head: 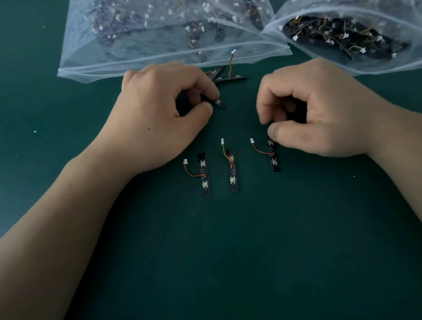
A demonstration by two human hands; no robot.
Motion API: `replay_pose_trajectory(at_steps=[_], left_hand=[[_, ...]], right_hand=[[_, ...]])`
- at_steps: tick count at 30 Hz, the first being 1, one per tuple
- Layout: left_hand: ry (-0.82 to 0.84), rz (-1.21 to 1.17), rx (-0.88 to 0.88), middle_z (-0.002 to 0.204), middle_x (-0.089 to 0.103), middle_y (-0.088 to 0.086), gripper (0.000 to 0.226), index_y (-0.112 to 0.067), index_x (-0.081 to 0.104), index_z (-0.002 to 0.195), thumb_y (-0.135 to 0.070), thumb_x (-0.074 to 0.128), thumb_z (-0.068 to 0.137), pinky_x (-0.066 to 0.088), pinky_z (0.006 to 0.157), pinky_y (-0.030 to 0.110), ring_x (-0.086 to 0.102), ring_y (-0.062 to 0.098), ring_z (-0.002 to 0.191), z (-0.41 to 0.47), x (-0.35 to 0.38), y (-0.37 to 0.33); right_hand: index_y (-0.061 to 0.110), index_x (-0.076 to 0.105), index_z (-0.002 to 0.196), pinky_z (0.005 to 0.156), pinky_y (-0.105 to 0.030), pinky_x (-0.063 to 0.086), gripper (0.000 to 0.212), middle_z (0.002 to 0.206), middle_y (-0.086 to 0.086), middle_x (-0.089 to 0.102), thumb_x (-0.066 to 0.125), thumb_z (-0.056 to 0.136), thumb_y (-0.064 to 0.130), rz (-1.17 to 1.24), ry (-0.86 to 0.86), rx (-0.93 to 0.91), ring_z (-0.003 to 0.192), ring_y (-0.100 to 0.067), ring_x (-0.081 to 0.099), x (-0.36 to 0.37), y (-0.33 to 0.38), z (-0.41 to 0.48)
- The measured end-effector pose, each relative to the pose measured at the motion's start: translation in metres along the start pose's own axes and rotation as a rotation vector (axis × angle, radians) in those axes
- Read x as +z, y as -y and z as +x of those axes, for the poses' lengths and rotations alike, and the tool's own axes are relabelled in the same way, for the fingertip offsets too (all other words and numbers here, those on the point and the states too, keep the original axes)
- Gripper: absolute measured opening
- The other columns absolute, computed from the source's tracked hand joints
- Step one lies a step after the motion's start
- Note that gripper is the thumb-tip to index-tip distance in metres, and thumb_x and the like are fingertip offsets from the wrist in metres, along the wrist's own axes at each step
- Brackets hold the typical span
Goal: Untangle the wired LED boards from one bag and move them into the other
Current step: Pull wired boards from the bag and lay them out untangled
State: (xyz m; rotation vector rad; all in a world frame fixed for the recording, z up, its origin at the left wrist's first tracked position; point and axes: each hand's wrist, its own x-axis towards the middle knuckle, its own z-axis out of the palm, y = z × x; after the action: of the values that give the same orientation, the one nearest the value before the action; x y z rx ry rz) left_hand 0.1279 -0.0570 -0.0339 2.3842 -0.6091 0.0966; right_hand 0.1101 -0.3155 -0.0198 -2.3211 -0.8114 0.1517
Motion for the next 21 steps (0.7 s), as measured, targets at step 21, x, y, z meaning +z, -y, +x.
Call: replay_pose_trajectory(at_steps=[21], left_hand=[[-0.03, -0.024, 0.012, 0.079, 0.063, -0.017, 0.027, -0.03, 0.073, 0.115, -0.02, 0.067, 0.091, 0.039, 0.08, 0.023, 0.055, 0.009, 0.071, -0.002, 0.001, -0.005]], right_hand=[[0.027, 0.072, 0.089, 0.072, -0.03, 0.044, 0.025, 0.077, 0.014, 0.057, 0.081, 0.076, 0.046, -0.043, 0.111, -0.071, 0.079, -0.013, 0.056, 0.009, 0.013, 0.002]])
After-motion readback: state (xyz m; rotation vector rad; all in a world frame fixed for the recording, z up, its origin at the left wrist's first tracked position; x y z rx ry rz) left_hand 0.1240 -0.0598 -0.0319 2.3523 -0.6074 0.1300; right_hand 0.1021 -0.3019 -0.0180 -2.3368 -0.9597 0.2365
